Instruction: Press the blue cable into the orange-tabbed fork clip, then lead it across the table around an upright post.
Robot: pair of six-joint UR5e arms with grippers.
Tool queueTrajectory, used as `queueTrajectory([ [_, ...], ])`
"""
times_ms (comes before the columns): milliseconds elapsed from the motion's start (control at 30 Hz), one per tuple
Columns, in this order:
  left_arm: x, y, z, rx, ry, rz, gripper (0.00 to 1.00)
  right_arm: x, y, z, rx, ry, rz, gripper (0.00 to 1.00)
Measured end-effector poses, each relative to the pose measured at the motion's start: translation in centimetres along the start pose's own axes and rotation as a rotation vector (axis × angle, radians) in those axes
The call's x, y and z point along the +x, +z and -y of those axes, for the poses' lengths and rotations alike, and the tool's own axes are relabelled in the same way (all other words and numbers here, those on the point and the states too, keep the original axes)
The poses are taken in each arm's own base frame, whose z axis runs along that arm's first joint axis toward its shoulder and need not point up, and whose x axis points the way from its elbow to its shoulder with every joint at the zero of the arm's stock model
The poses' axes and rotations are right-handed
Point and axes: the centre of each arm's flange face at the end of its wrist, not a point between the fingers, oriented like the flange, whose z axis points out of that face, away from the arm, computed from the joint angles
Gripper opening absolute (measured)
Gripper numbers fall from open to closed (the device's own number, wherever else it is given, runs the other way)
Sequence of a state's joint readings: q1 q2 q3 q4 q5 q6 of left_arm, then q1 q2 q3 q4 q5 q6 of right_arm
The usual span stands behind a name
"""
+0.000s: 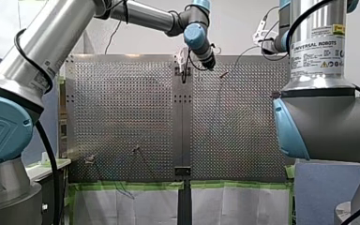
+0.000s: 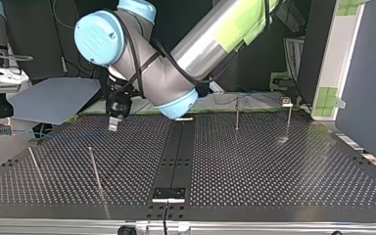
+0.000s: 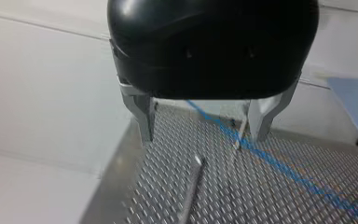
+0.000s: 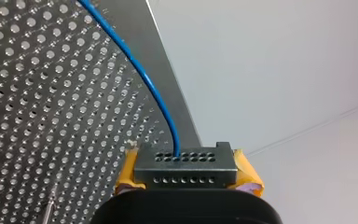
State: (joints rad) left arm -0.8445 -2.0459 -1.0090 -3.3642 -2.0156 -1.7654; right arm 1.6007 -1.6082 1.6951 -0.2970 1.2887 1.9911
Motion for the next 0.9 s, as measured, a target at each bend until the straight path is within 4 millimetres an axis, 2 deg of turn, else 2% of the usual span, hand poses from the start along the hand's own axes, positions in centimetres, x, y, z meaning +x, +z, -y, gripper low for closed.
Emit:
queueTrajectory([
  [200, -0.7, -2.6, 2.3, 0.039, -0.005, 0.005, 0.99, -0.6, -0.2, 0.3, 0.003, 0.002, 0.016, 0.0],
  [400, -0.5, -3.6, 3.5, 0.08, 0.0, -0.007, 0.99, -1.1, -0.2, 0.7, 0.01, 0.0, 0.03, 0.0],
  [733, -0.3, -3.8, 3.8, 0.1, -0.009, -0.019, 0.99, -1.6, -0.3, 1.9, 0.033, -0.002, 0.039, 0.0],
  [900, 1.0, -3.0, 4.2, 0.128, -0.032, -0.043, 0.99, -1.7, -0.3, 2.4, 0.043, -0.001, 0.042, 0.0],
])
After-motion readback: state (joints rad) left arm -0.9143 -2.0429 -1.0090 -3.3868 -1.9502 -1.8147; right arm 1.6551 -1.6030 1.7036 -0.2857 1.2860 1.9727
